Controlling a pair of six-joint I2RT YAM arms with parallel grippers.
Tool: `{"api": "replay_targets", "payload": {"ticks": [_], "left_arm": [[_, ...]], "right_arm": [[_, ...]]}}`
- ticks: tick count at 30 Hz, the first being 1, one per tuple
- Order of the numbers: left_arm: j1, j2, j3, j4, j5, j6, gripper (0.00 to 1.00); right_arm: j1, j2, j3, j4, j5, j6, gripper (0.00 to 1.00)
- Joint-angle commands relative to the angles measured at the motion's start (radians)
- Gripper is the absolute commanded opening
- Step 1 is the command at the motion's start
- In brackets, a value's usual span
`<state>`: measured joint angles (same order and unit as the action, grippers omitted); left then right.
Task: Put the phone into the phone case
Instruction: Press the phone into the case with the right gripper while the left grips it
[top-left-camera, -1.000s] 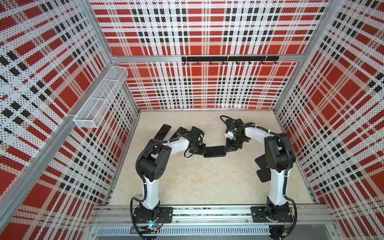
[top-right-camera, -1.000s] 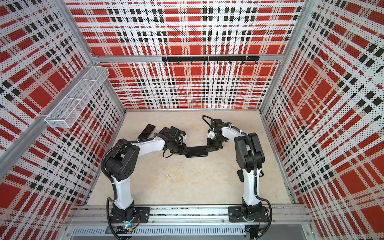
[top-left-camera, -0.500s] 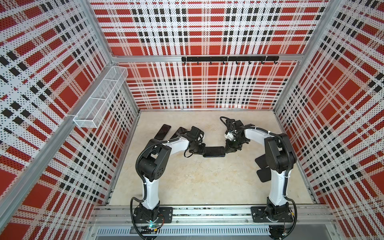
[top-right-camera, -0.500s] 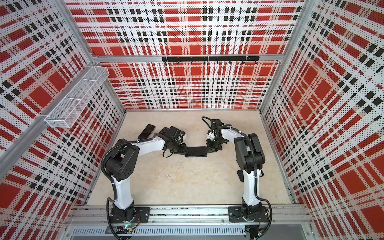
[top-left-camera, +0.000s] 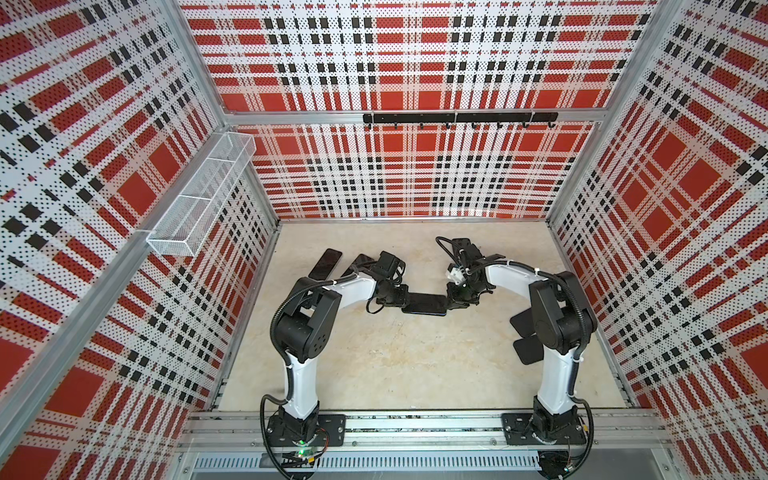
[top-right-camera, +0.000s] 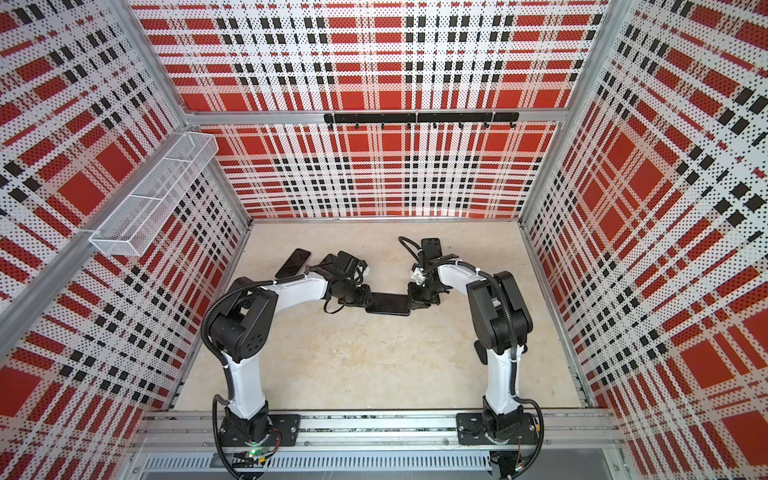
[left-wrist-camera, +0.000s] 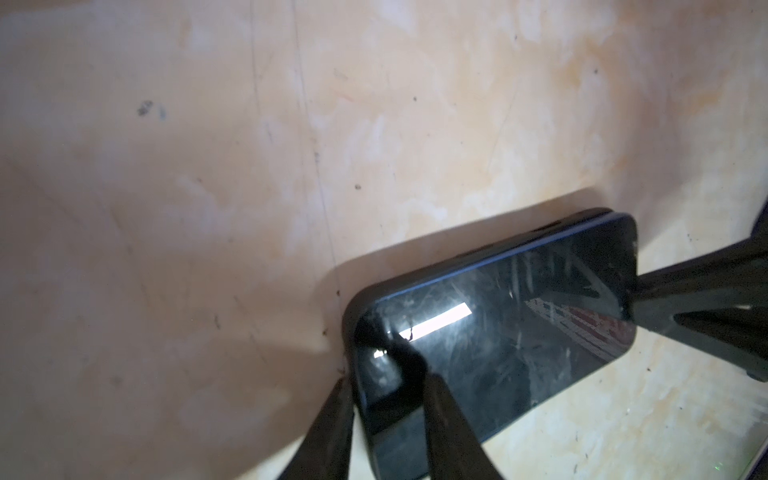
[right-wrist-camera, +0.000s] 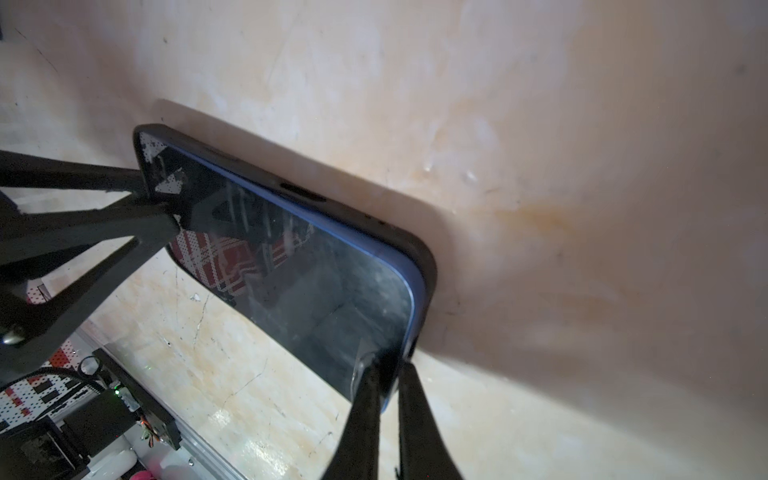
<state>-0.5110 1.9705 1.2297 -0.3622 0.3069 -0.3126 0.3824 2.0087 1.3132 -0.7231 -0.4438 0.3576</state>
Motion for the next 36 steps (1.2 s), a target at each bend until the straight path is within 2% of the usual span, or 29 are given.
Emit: {"api": "replay_targets", "payload": {"ticks": [1, 22, 36], "left_arm": [[-0.023, 0.061, -0.038, -0.012, 0.052, -0.01, 0.33], [-0.02, 0.077, -0.048, 0.013, 0.103, -0.049, 0.3], [-0.021, 0.089, -0.051, 0.022, 0.122, -0.052, 0.29]], "right_arm": [[0.136, 0.194, -0.158, 0.007, 0.06, 0.048, 0.1], [0.215, 0.401, -0.209, 0.082, 0.145, 0.114, 0.09], [0.22, 0.557, -0.238, 0.143, 0.177, 0.123, 0.09]]}}
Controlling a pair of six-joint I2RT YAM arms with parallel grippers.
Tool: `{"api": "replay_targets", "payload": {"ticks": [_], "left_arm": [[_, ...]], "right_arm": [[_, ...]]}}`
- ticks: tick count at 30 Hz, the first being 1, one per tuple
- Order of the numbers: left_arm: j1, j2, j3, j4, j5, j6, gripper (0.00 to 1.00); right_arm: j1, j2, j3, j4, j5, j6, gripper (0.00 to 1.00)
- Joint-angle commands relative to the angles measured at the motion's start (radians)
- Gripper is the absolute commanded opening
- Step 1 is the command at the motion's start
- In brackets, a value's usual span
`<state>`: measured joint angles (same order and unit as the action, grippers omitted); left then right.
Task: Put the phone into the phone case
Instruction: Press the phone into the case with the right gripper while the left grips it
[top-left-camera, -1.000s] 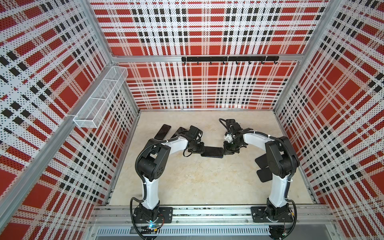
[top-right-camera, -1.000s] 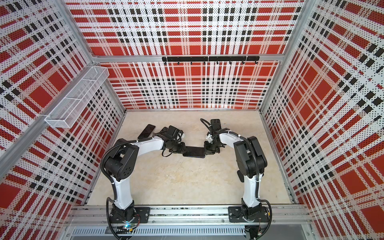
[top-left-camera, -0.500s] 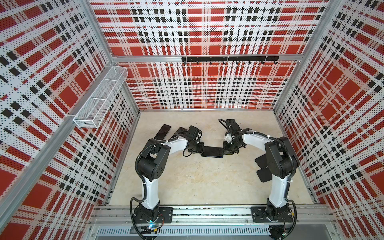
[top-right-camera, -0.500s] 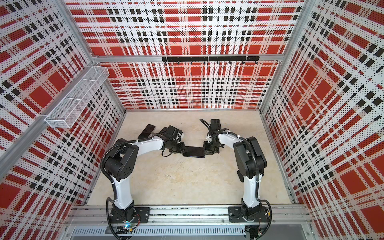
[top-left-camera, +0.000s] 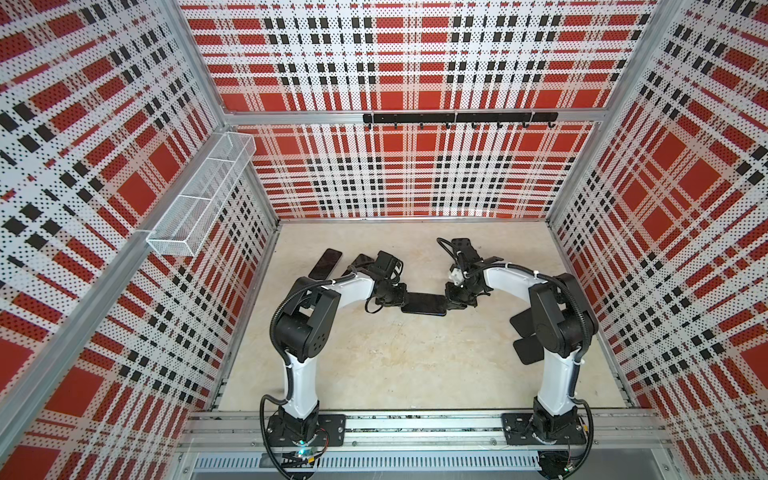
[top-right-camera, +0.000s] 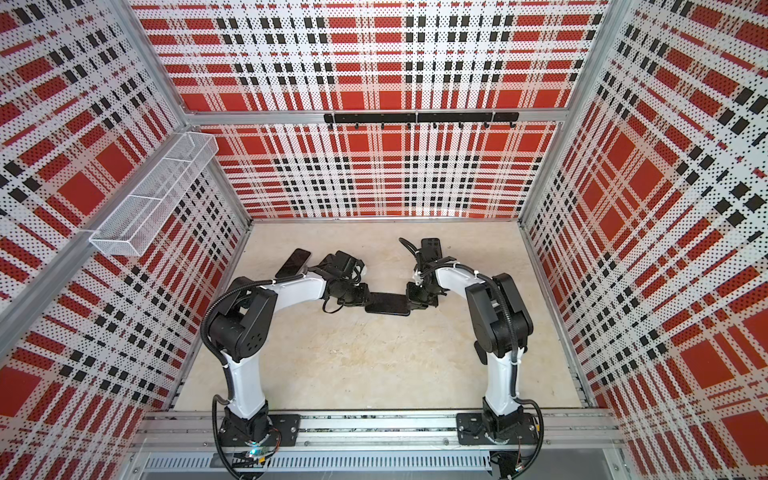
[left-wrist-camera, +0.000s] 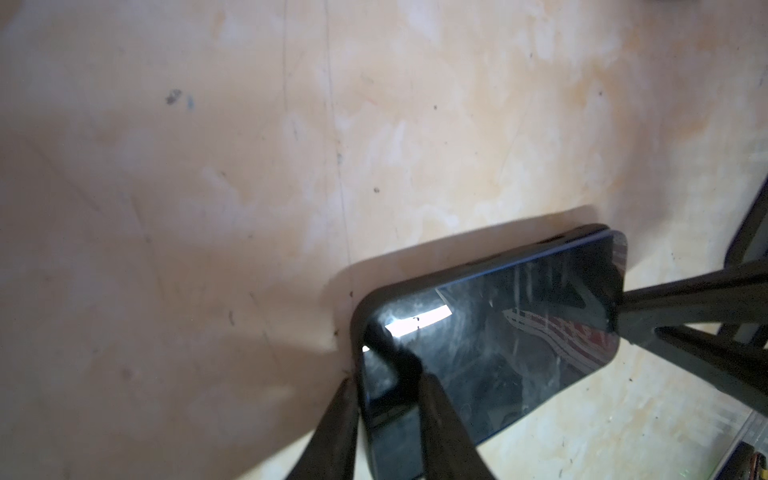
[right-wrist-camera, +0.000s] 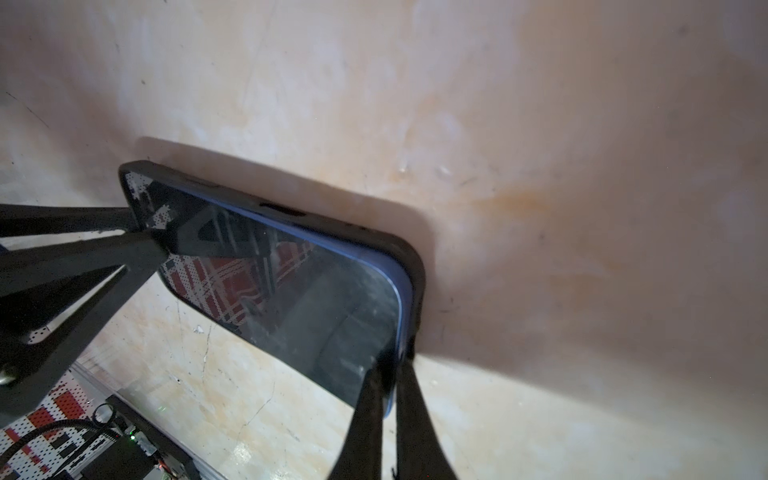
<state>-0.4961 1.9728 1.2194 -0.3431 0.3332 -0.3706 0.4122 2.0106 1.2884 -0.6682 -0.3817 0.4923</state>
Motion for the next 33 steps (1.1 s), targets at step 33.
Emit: {"api": "replay_targets", "payload": {"ticks": [33], "left_arm": [[-0.039, 0.051, -0.05, 0.018, 0.093, -0.035, 0.25]], "right_arm": [[0.231, 0.667, -0.207, 0.158, 0.173, 0.034, 0.09]]}}
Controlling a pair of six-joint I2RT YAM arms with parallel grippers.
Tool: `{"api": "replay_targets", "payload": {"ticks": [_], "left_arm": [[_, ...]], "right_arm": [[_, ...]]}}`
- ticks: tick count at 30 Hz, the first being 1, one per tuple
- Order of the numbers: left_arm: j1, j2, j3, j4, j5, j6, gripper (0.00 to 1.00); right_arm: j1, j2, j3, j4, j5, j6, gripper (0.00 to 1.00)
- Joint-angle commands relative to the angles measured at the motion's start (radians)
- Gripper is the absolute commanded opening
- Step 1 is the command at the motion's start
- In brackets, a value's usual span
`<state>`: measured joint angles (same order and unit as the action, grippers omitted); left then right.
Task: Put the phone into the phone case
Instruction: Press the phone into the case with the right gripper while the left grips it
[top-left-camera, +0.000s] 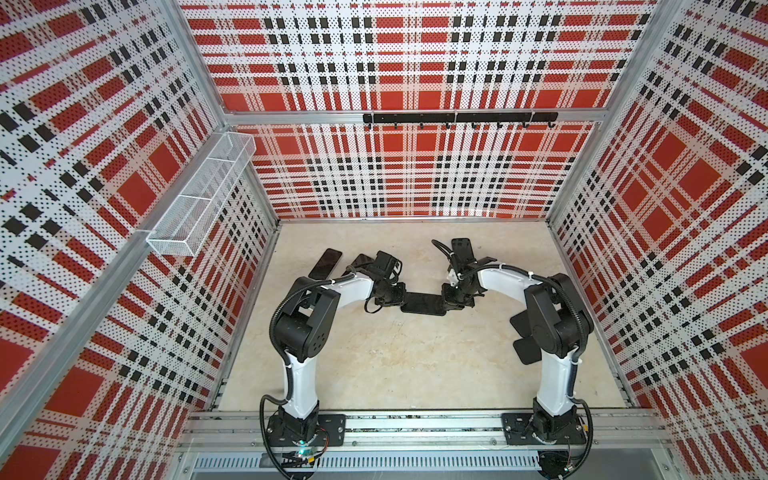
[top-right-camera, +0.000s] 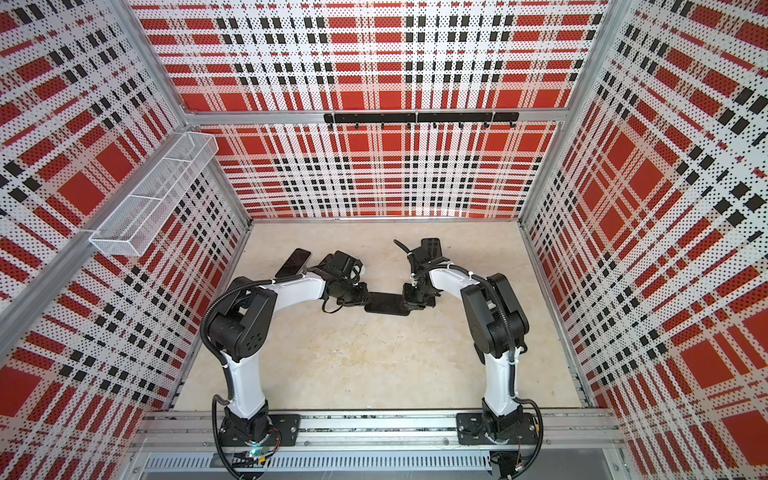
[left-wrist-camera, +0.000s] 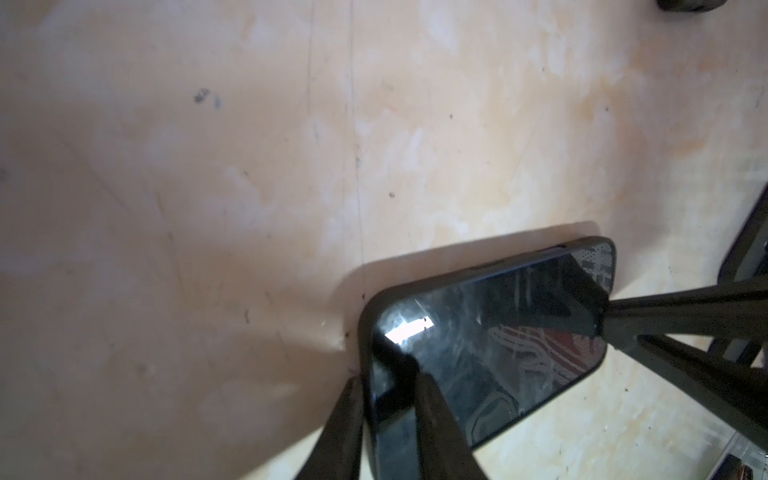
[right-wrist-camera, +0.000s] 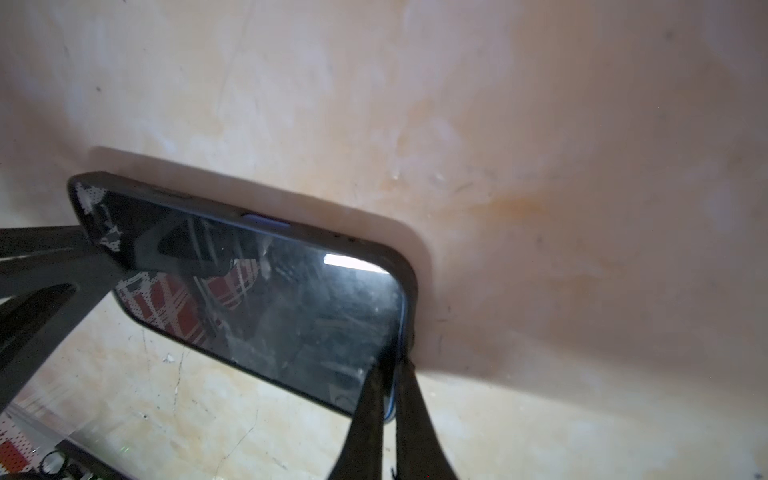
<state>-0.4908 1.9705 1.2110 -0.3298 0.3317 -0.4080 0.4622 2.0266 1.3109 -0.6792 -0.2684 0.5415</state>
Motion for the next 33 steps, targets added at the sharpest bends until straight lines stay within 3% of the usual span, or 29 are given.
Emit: {"api": "replay_targets", "payload": {"ticks": [1, 4, 8, 12, 16, 23, 33], "left_arm": [[-0.045, 0.052, -0.042, 0.005, 0.096, 0.002, 0.25], [-0.045, 0.051, -0.041, 0.006, 0.095, 0.003, 0.25], [-0.037, 0.048, -0.041, 0.006, 0.091, 0.006, 0.25], [-0.029, 0.04, -0.041, 0.006, 0.079, 0.014, 0.25], [-0.022, 0.029, -0.038, 0.002, 0.06, 0.024, 0.25], [-0.016, 0.024, -0.034, -0.005, 0.049, 0.033, 0.26], [-0.013, 0.024, -0.033, -0.002, 0.046, 0.034, 0.25]], "right_arm": [[0.182, 0.655, -0.236, 0.181, 0.052, -0.013, 0.09], [0.178, 0.598, -0.261, 0.19, 0.057, -0.009, 0.09], [0.132, 0.375, -0.238, 0.095, 0.114, -0.035, 0.14], [0.062, 0.118, -0.082, -0.114, 0.22, -0.092, 0.22], [0.014, -0.003, 0.134, -0.292, 0.287, -0.153, 0.28], [-0.022, -0.009, 0.289, -0.367, 0.237, -0.226, 0.36], [-0.028, 0.078, 0.296, -0.27, 0.058, -0.269, 0.32]]}}
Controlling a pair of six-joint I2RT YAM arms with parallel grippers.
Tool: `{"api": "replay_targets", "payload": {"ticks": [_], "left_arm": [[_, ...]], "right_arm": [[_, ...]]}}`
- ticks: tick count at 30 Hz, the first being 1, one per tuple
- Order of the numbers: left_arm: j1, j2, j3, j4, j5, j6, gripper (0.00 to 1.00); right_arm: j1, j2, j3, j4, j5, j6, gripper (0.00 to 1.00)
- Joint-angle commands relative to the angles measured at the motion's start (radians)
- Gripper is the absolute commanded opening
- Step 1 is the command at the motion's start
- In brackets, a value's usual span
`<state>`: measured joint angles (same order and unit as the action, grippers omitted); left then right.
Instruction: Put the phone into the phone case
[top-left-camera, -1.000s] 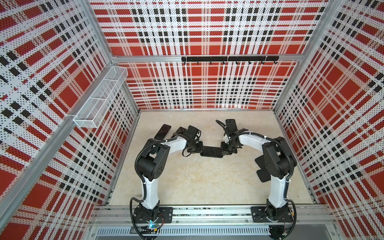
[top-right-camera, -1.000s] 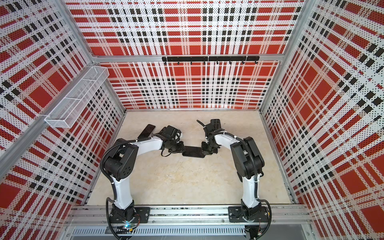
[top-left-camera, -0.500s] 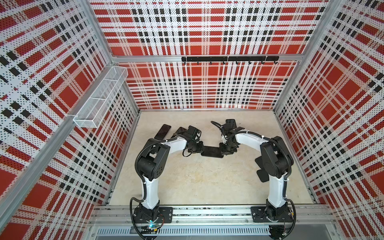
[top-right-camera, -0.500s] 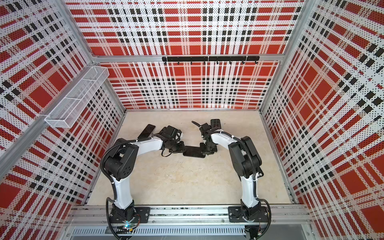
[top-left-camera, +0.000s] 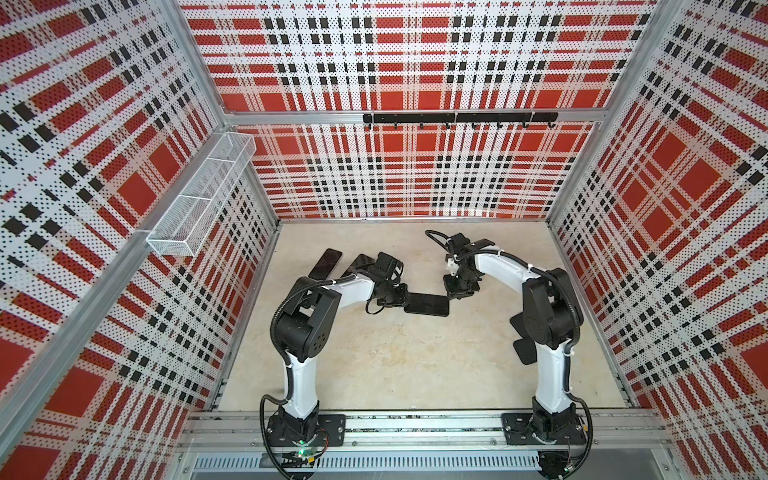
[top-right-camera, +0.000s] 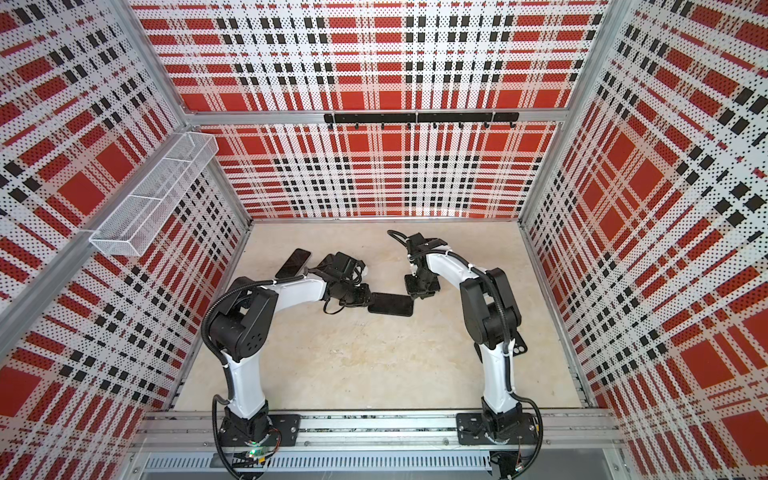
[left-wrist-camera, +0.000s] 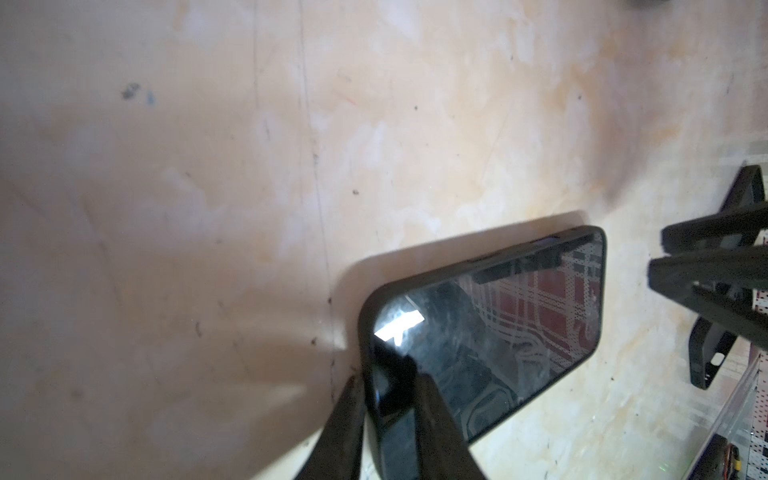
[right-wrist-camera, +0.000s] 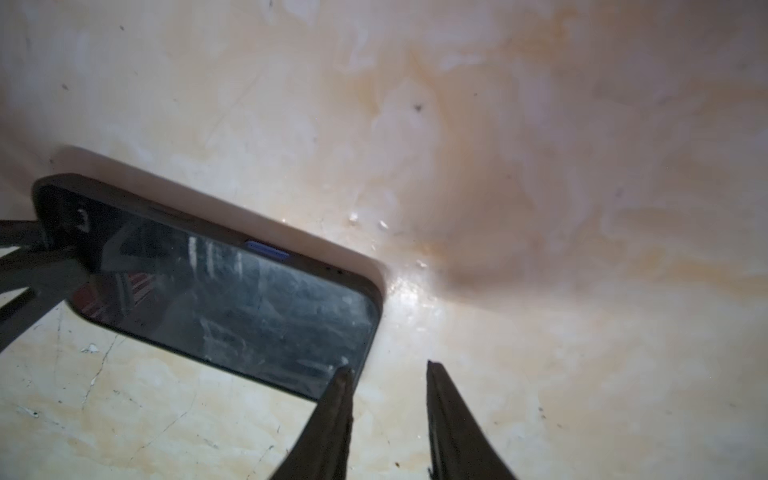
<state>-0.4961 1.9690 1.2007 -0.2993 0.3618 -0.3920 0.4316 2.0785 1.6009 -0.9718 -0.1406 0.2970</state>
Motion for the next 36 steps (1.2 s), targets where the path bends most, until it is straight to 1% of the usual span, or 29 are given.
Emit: {"api": "replay_targets", "payload": {"ticks": [1, 3, 7, 9, 11, 13, 14, 16, 19, 21, 22, 23, 24, 25, 26, 28, 30, 31, 32, 35, 36], "left_arm": [[-0.007, 0.024, -0.022, -0.034, 0.014, 0.018, 0.25], [-0.007, 0.024, -0.023, -0.032, 0.013, 0.018, 0.24], [-0.01, 0.029, -0.023, -0.032, 0.015, 0.018, 0.23], [-0.01, 0.028, -0.023, -0.031, 0.018, 0.018, 0.23], [-0.01, 0.024, -0.023, -0.029, 0.017, 0.018, 0.23], [-0.007, 0.013, -0.022, -0.027, 0.016, 0.018, 0.24], [-0.004, 0.007, -0.022, -0.025, 0.016, 0.018, 0.26], [0.01, -0.014, -0.023, -0.018, 0.013, 0.018, 0.37], [0.034, -0.047, -0.03, -0.006, 0.014, 0.018, 0.47], [0.048, -0.068, -0.032, -0.001, 0.009, 0.018, 0.54], [0.054, -0.078, -0.033, -0.001, 0.001, 0.018, 0.57], [0.067, -0.089, -0.033, -0.001, -0.008, 0.018, 0.6], [0.085, -0.098, -0.035, 0.0, -0.016, 0.017, 0.62], [0.1, -0.107, -0.037, 0.002, -0.022, 0.015, 0.62], [0.119, -0.118, -0.039, 0.004, -0.031, 0.013, 0.63], [0.152, -0.139, -0.039, 0.003, -0.045, 0.013, 0.63], [0.183, -0.165, -0.041, 0.003, -0.062, 0.015, 0.63], [0.192, -0.176, -0.042, 0.002, -0.07, 0.017, 0.63], [0.203, -0.189, -0.044, 0.001, -0.08, 0.018, 0.63], [0.219, -0.211, -0.043, -0.007, -0.111, 0.018, 0.63], [0.222, -0.215, -0.042, -0.01, -0.118, 0.043, 0.63]], "right_arm": [[0.002, 0.031, -0.002, 0.038, -0.085, -0.024, 0.31], [0.001, 0.042, -0.014, 0.06, -0.091, -0.02, 0.3], [0.002, 0.044, -0.027, 0.076, -0.105, -0.017, 0.22], [0.002, 0.028, -0.026, 0.072, -0.104, -0.022, 0.21], [0.002, -0.002, -0.017, 0.044, -0.077, -0.042, 0.2], [0.002, -0.042, -0.001, 0.006, -0.036, -0.092, 0.22], [0.002, -0.057, 0.006, -0.01, -0.022, -0.12, 0.25], [0.003, -0.092, 0.012, -0.025, 0.0, -0.203, 0.34], [0.007, -0.161, -0.025, 0.037, 0.032, -0.326, 0.46], [0.007, -0.204, -0.065, 0.111, -0.009, -0.414, 0.47], [0.008, -0.219, -0.081, 0.133, -0.044, -0.485, 0.52], [0.013, -0.236, -0.104, 0.159, -0.076, -0.58, 0.64], [0.02, -0.253, -0.127, 0.179, -0.088, -0.676, 0.67], [0.026, -0.265, -0.148, 0.194, -0.094, -0.776, 0.76], [0.029, -0.278, -0.17, 0.208, -0.108, -0.872, 0.8], [0.03, -0.279, -0.179, 0.205, -0.14, -1.012, 0.8], [0.031, -0.247, -0.14, 0.147, -0.175, -1.126, 0.8], [0.032, -0.226, -0.116, 0.117, -0.18, -1.16, 0.8], [0.035, -0.193, -0.084, 0.069, -0.174, -1.202, 0.99], [0.058, -0.094, 0.007, -0.027, -0.096, -1.234, 1.0], [0.066, -0.069, 0.024, -0.033, -0.077, -1.235, 1.0]]}}
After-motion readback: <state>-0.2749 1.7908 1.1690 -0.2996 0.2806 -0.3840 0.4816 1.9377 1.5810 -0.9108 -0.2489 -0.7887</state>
